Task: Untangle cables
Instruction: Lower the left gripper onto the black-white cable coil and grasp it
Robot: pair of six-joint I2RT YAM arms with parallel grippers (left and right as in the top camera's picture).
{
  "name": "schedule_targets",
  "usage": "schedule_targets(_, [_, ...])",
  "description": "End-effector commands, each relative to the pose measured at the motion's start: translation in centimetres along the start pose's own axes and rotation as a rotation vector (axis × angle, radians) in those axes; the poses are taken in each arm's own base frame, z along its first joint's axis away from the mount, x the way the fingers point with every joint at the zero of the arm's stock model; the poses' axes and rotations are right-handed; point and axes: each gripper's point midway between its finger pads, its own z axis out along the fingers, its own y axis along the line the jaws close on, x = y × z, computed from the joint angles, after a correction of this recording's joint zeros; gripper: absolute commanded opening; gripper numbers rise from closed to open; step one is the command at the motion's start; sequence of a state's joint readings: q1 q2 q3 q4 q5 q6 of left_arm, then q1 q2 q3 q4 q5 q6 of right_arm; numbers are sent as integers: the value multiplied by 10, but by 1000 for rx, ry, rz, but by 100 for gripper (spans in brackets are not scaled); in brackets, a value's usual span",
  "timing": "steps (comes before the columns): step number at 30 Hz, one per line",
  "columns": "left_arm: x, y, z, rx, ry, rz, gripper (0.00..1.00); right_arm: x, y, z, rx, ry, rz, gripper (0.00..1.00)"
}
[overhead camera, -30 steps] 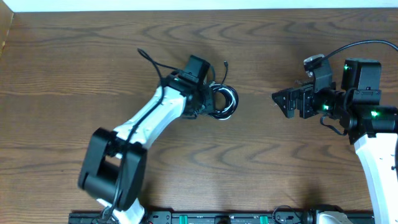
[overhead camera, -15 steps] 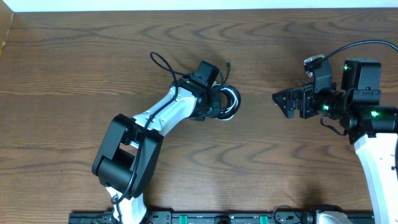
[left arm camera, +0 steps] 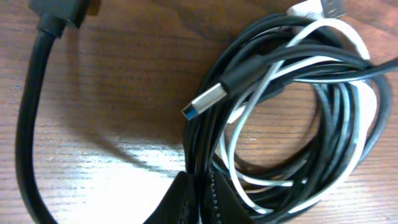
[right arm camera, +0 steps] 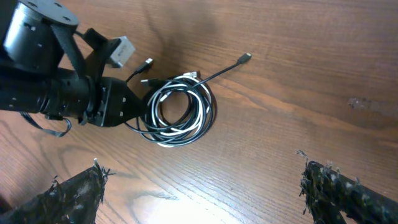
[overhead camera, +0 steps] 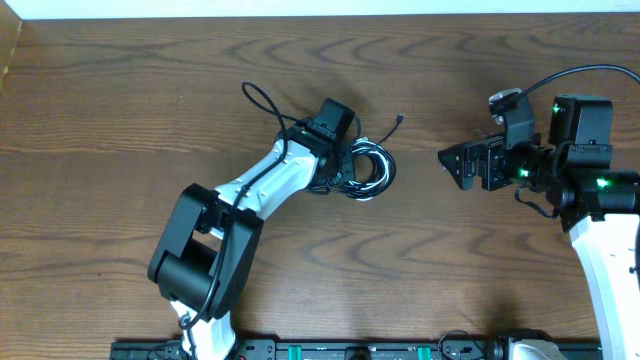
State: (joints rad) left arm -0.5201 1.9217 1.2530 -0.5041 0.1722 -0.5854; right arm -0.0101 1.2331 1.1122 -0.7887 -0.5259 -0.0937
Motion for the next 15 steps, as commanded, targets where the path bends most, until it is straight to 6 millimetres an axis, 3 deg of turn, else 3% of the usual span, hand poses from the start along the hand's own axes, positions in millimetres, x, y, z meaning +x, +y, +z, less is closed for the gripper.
schedule_targets(1, [-24, -20, -43, 58, -123, 31, 7, -6, 1, -4, 0, -17, 16, 99])
schedule_targets(9, [-44, -47, -127, 200, -309, 55, 7, -10, 1, -4, 0, -31, 52, 99])
schedule_targets(15, [-46, -54, -155, 251, -360, 43, 7, -15, 2, -4, -2, -51, 96, 99])
